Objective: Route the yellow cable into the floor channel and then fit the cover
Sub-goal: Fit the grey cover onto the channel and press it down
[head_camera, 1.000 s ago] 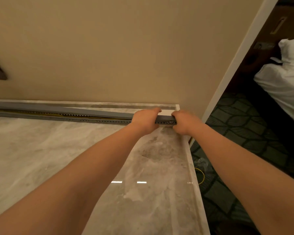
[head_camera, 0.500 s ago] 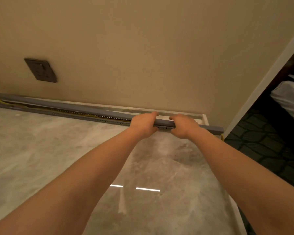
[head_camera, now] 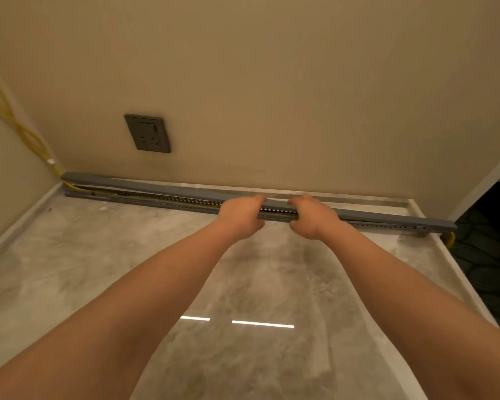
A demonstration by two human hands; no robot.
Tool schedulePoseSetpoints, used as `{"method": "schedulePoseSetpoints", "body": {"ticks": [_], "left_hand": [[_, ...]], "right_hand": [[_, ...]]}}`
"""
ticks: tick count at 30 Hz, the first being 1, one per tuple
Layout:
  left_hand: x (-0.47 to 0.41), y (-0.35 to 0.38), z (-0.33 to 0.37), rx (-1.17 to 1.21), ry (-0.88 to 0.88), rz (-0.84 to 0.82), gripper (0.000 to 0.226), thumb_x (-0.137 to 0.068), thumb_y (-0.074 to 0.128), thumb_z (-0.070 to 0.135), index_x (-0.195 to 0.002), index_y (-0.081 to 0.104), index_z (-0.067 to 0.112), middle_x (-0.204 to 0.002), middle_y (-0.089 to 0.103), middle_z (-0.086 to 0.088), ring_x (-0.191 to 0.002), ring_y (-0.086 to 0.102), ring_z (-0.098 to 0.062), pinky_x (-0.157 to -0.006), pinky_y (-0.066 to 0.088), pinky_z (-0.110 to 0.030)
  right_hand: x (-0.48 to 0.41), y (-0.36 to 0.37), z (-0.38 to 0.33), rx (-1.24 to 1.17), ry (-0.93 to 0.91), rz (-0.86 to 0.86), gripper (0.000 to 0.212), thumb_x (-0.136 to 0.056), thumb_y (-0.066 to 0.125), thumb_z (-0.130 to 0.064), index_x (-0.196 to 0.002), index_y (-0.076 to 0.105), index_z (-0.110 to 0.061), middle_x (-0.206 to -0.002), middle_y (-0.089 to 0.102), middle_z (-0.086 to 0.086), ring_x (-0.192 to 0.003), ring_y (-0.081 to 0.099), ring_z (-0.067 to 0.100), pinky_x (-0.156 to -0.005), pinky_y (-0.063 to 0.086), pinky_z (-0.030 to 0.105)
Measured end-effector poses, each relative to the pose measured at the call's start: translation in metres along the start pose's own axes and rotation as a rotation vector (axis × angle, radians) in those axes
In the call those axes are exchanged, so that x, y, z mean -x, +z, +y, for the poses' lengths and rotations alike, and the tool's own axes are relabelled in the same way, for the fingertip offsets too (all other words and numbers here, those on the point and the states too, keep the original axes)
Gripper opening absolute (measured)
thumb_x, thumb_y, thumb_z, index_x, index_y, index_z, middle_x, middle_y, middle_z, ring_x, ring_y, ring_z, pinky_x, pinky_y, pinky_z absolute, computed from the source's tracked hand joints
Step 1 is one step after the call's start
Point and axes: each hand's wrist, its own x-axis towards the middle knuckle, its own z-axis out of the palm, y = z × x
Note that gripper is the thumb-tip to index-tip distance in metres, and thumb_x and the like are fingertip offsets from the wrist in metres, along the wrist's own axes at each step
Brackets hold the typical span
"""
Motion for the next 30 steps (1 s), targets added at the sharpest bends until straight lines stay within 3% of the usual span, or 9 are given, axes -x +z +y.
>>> {"method": "schedulePoseSetpoints", "body": {"ticks": [6,22,30], "left_hand": [[0.03,-0.014,-0.067,-0.034,-0.092,0.02,0.051,-0.089,0.061,0.038,-0.134,0.044,0.024,-0.123,0.063,-0.001,-0.11,0.061,-0.026,-0.082,0.054,-0.04],[0.089,-0.024,-0.157,-0.003,-0.403,0.126,0.047,-0.09,0.055,0.037,-0.135,0.046,0.025,-0.127,0.062,0.001,-0.112,0.061,-0.024,-0.085,0.053,-0.038],[0.099,-0.032,-0.248,-0.021,-0.448,0.092,0.041,-0.092,0.052,0.035,-0.129,0.049,0.02,-0.118,0.065,-0.004,-0.104,0.063,-0.029,-0.078,0.052,-0.038]], "right_hand": [[-0.016,0.003,-0.069,-0.008,-0.073,0.01,0.056,-0.087,0.054,-0.025,-0.142,0.043,-0.02,-0.14,0.045,0.008,-0.126,0.048,0.03,-0.099,0.046,0.043],[-0.064,0.019,-0.184,-0.087,-0.396,0.038,0.053,-0.086,0.054,-0.023,-0.138,0.048,-0.023,-0.133,0.051,0.006,-0.121,0.052,0.028,-0.093,0.047,0.039],[-0.094,0.034,-0.256,-0.102,-0.366,0.049,0.049,-0.087,0.054,-0.024,-0.136,0.049,-0.025,-0.13,0.053,0.005,-0.115,0.054,0.027,-0.087,0.052,0.04]]}}
